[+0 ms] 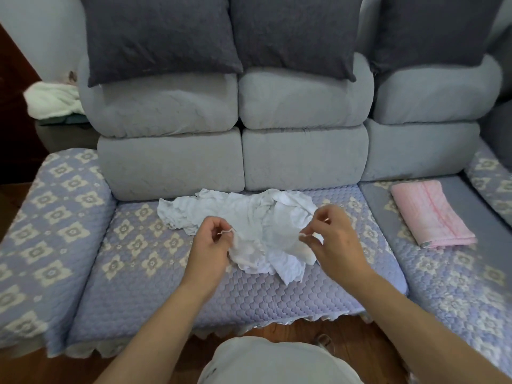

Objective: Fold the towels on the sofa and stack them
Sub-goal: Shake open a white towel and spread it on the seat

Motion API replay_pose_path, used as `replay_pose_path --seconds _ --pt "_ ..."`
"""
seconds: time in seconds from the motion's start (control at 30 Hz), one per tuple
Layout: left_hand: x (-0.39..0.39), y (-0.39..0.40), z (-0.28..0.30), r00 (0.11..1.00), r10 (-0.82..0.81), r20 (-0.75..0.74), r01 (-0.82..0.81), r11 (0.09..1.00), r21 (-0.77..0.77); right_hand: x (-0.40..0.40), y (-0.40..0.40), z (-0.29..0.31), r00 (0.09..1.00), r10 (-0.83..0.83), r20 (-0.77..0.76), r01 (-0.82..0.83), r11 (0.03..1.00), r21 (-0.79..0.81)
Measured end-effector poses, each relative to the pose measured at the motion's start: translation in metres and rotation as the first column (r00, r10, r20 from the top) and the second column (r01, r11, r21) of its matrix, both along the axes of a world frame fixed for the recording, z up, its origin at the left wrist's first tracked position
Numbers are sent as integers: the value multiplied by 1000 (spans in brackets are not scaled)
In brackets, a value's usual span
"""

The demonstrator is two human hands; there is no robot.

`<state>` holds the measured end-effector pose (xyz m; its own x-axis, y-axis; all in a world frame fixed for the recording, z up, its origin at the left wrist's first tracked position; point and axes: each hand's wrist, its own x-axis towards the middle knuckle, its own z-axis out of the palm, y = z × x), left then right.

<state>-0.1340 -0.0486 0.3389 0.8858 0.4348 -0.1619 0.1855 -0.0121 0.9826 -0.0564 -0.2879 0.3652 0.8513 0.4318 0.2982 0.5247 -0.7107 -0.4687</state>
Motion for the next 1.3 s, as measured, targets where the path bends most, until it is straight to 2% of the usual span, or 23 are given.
replay_pose_path --seconds 0.07,0.17,0.2,0.23,0.3,0.33,0.37,0.4,0.43,0.47,0.5,0.53,0.57,0.6,0.63,0.7,0.73,0.8,0.87,0.9,0.97,1.1,1.3 --pt "12 14 4 999 -45 -6 45 997 58 23 -11 16 992 19 123 -19 1000 -3" --pt "39 40 29 1000 -26 -4 26 989 148 46 -14 60 999 11 40 -21 966 256" --pt "51 49 45 999 34 25 -37 992 120 51 -12 77 999 -18 -27 27 925 379" --pt "64 57 66 989 127 81 -130 991 31 56 -8 96 997 -31 -66 61 857 512" --pt "80 68 117 915 337 224 -288 931 -225 61 2 134 997 -49 -53 73 704 706" --pt "84 72 139 850 420 317 -324 893 -314 62 6 149 998 -1 -66 51 645 762" --pt "86 73 154 789 470 396 -355 874 -331 60 10 162 983 144 -117 10 584 811" --pt "88 71 164 756 476 450 -394 879 -269 59 15 172 931 312 -190 -15 552 833" --pt "89 66 165 766 441 467 -400 896 -191 59 19 177 874 417 -250 -57 598 799" --pt "92 62 155 818 381 430 -376 921 -102 60 21 175 866 428 -258 -159 725 670" --pt "93 55 143 883 325 339 -314 945 -88 66 22 167 925 335 -179 -241 882 405" --pt "92 50 131 926 285 248 -254 956 -149 74 21 159 980 196 -45 -188 973 135" --pt "89 48 118 947 270 172 -232 950 -211 79 20 150 995 86 55 -87 996 7" --pt "84 46 108 955 264 133 -226 942 -247 78 19 142 998 24 51 -24 1000 2" --pt "79 43 103 961 251 117 -211 938 -276 74 17 135 1000 12 -18 -11 999 54" --pt "68 34 103 975 183 123 -130 928 -350 62 21 124 977 100 -188 -81 991 107" --pt "61 27 105 981 149 120 -95 925 -368 52 25 119 934 179 -308 -143 981 135" --pt "47 9 108 993 67 100 -22 915 -404 28 39 116 763 377 -525 -240 920 311" --pt "32 -6 111 997 -15 78 51 871 -488 8 51 117 607 547 -576 -259 822 507" --pt "25 -11 113 996 -44 76 78 840 -538 3 57 117 587 593 -551 -253 781 570" --pt "15 -19 112 994 -70 79 104 776 -622 -5 68 112 643 595 -482 -203 739 642" --pt "3 -31 105 997 -13 81 67 691 -719 -13 79 95 806 445 -390 -116 765 634" --pt "-6 -36 96 991 62 123 49 674 -737 -12 79 79 883 365 -296 -196 858 476"
